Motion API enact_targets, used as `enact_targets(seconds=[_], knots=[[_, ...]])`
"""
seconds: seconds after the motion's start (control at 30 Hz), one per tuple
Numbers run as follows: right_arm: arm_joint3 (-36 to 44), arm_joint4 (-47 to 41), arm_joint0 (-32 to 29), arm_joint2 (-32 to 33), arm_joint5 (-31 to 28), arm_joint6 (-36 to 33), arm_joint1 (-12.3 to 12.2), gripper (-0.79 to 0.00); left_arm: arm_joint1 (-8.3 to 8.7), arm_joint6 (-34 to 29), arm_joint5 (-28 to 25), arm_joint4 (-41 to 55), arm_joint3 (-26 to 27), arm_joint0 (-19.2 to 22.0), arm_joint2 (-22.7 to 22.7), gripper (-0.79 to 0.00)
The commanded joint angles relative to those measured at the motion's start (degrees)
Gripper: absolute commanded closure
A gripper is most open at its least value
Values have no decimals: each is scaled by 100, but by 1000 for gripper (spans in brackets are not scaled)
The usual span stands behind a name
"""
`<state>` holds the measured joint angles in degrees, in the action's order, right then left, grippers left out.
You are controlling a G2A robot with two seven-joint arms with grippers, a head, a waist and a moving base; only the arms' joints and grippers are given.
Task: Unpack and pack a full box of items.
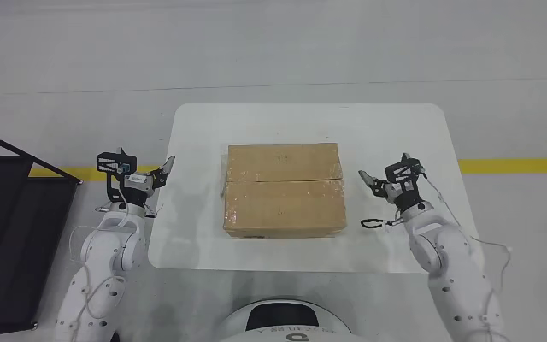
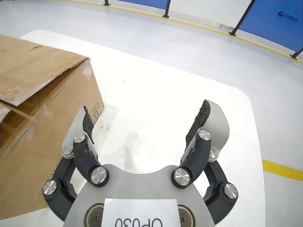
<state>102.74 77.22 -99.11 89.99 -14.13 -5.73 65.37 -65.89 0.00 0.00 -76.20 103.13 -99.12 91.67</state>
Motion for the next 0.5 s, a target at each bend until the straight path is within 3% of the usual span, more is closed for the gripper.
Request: enact_targets(seconds=[0.0, 0.17, 0.47], knots=[[28, 114, -7, -98, -73, -59, 1, -785, 0, 0, 0, 0, 0, 0, 0, -785], [114, -139, -91, -161, -631, 8, -12, -785, 0, 0, 0, 0, 0, 0, 0, -785], [-202, -2050, -94, 398, -2482, -224, -118, -785, 0, 0, 0, 0, 0, 0, 0, -785]])
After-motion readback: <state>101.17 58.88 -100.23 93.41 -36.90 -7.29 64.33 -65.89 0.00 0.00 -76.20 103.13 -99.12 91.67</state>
